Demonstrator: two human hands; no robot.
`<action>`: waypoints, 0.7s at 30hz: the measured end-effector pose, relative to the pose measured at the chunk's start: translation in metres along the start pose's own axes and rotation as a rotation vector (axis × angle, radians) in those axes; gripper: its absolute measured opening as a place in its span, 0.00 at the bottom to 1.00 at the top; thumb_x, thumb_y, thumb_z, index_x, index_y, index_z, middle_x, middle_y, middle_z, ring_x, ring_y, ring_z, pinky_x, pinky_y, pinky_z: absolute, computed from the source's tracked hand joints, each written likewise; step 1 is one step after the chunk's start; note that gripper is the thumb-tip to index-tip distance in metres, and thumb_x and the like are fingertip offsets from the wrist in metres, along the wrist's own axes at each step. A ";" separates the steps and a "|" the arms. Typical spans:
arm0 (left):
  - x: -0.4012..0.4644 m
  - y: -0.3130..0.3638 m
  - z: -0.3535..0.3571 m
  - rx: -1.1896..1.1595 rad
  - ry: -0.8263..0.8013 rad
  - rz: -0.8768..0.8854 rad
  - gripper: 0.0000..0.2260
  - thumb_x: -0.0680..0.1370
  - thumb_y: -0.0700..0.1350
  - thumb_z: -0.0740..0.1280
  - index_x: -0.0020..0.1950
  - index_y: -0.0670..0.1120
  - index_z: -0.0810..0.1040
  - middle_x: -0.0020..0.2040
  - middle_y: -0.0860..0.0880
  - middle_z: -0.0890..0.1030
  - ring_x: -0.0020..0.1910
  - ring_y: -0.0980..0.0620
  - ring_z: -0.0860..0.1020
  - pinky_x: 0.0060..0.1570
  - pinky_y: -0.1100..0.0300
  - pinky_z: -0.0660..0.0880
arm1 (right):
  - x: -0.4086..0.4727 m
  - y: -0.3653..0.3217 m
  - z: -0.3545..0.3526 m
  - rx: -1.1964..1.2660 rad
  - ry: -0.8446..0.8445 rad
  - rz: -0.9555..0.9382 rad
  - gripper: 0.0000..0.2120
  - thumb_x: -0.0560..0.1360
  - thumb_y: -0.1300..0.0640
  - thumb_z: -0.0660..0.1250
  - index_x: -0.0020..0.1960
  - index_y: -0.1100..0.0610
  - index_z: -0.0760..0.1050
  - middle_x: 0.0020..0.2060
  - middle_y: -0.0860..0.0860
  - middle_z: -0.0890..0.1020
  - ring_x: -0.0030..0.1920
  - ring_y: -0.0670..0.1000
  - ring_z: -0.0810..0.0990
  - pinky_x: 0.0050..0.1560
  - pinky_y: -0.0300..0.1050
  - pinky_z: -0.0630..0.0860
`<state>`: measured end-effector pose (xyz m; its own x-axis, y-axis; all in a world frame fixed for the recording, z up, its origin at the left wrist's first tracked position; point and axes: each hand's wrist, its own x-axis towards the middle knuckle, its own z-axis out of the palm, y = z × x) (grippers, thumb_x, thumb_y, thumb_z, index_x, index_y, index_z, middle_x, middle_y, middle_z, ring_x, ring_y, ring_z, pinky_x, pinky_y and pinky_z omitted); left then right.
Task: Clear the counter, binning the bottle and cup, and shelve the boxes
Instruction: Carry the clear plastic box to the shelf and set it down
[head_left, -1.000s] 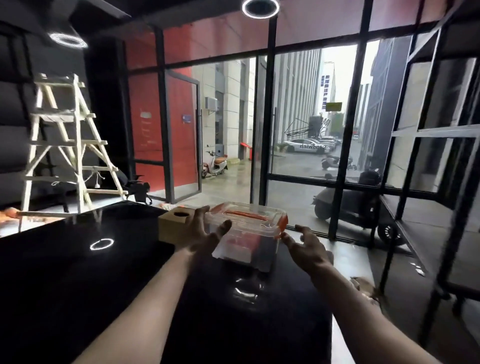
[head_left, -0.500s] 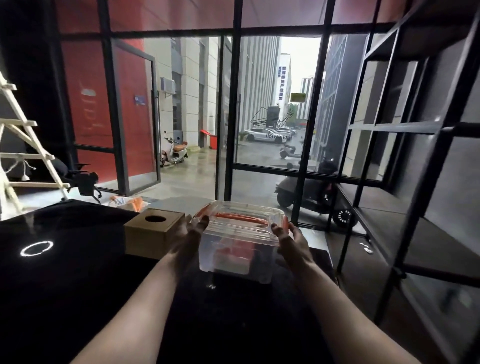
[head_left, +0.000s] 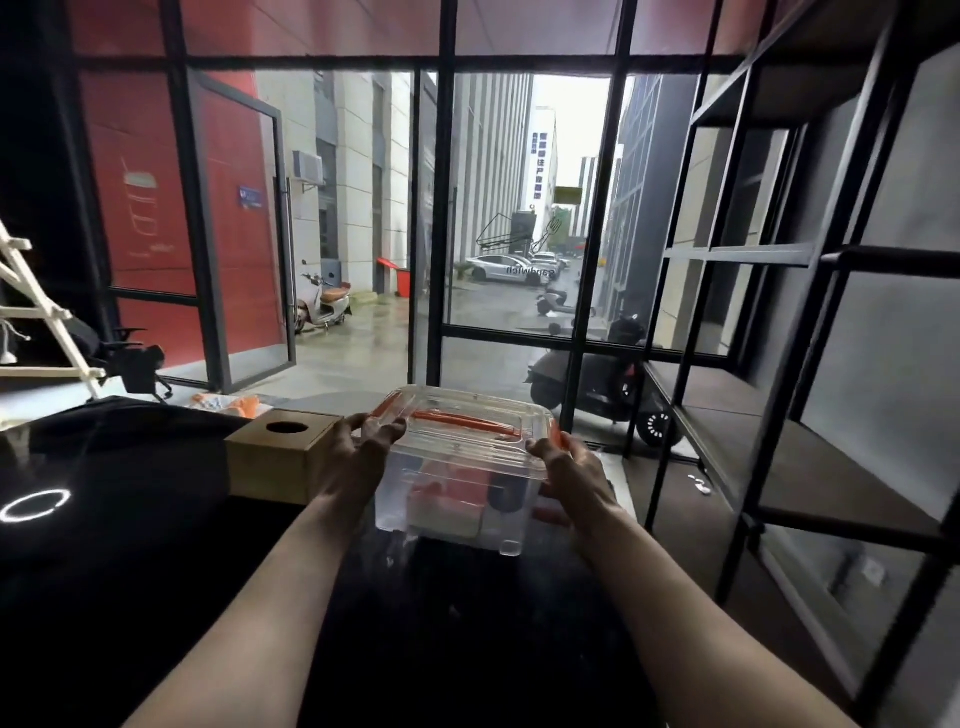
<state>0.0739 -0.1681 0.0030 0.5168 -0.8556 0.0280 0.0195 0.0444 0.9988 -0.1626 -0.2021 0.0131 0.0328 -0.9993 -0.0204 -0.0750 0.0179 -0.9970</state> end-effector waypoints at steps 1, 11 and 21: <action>-0.016 0.011 0.004 0.008 -0.003 0.004 0.33 0.62 0.66 0.74 0.63 0.55 0.76 0.63 0.43 0.81 0.59 0.39 0.81 0.63 0.38 0.78 | -0.004 -0.002 -0.007 0.023 -0.014 -0.002 0.32 0.73 0.43 0.69 0.75 0.46 0.65 0.64 0.56 0.78 0.58 0.60 0.80 0.49 0.60 0.83; -0.136 0.054 0.102 0.104 -0.038 0.146 0.24 0.77 0.55 0.71 0.70 0.48 0.70 0.63 0.39 0.79 0.60 0.37 0.79 0.63 0.40 0.77 | -0.066 -0.018 -0.150 0.076 0.027 -0.057 0.22 0.77 0.49 0.67 0.71 0.48 0.70 0.56 0.55 0.81 0.54 0.59 0.82 0.45 0.55 0.83; -0.258 0.042 0.239 0.038 -0.146 0.094 0.26 0.79 0.52 0.71 0.71 0.44 0.67 0.62 0.38 0.76 0.57 0.38 0.79 0.60 0.41 0.78 | -0.130 -0.010 -0.333 -0.062 0.136 -0.130 0.27 0.76 0.46 0.66 0.73 0.52 0.70 0.63 0.57 0.78 0.59 0.58 0.78 0.56 0.56 0.78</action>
<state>-0.2627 -0.0690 0.0474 0.3853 -0.9143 0.1244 -0.0569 0.1110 0.9922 -0.4976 -0.0842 0.0500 -0.0887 -0.9885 0.1228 -0.1399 -0.1097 -0.9841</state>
